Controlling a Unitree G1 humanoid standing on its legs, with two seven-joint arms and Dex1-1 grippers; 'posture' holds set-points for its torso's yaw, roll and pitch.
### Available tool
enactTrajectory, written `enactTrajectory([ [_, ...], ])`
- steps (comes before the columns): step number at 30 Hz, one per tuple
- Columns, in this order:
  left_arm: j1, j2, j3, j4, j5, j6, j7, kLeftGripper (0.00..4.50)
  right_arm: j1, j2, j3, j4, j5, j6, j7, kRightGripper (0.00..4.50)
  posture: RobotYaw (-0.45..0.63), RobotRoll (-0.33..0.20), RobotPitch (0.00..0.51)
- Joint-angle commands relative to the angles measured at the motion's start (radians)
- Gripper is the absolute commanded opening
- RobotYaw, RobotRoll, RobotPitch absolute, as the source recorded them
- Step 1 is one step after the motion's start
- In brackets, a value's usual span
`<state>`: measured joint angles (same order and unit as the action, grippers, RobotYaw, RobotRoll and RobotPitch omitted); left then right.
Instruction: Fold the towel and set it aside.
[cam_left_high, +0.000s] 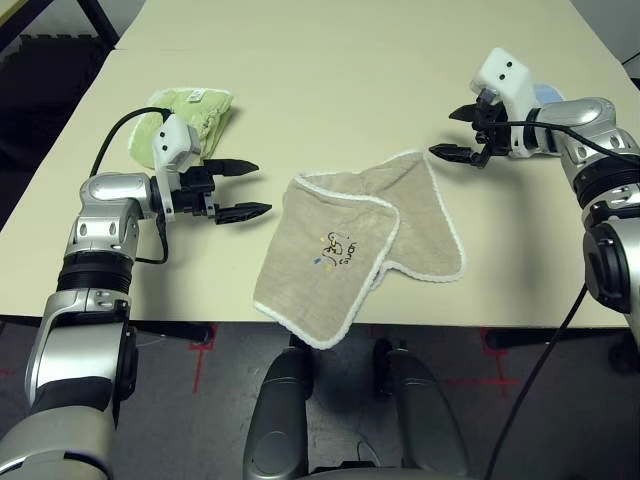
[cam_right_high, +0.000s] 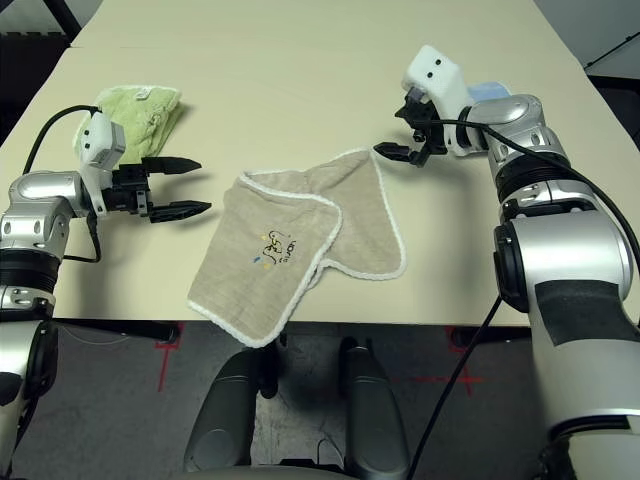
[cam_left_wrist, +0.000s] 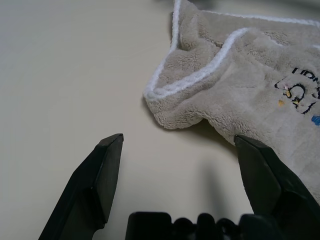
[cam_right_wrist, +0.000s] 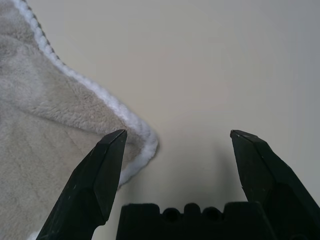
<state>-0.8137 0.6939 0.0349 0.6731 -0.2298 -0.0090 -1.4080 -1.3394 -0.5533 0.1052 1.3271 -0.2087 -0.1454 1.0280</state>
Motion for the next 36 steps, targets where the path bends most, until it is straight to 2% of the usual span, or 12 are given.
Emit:
enactTrajectory([
  [1,0.019,0.016,-0.009,-0.035,-0.004,0.021,-0.018,4.48,-0.014,0.001,0.028,0.019,-0.047,-0.011,-0.012,4.50,0.14,0.000,0.255],
  [9,0.010,0.005,-0.005,-0.045,-0.014,0.027,-0.027,4.48,-0.020,0.006,0.059,0.026,-0.110,-0.026,-0.044,4.50,0.15,0.000,0.256],
  [13,-0.008,-0.033,0.020,-0.041,-0.060,0.008,-0.037,4.48,-0.007,0.008,0.064,0.027,-0.130,-0.030,-0.036,4.50,0.14,0.000,0.256],
  [27,0.001,-0.032,0.011,-0.069,-0.076,0.011,-0.041,4.48,0.011,0.038,0.077,0.030,-0.154,-0.031,-0.089,4.50,0.14,0.000,0.254],
  [30,0.003,-0.030,0.010,-0.078,-0.077,0.017,-0.040,4.50,0.019,0.045,0.079,0.031,-0.157,-0.028,-0.078,3.91,0.14,0.000,0.251],
  [36,0.010,-0.028,0.008,-0.096,-0.078,0.033,-0.042,4.50,0.029,0.051,0.080,0.030,-0.160,-0.022,-0.050,1.62,0.14,0.000,0.252],
])
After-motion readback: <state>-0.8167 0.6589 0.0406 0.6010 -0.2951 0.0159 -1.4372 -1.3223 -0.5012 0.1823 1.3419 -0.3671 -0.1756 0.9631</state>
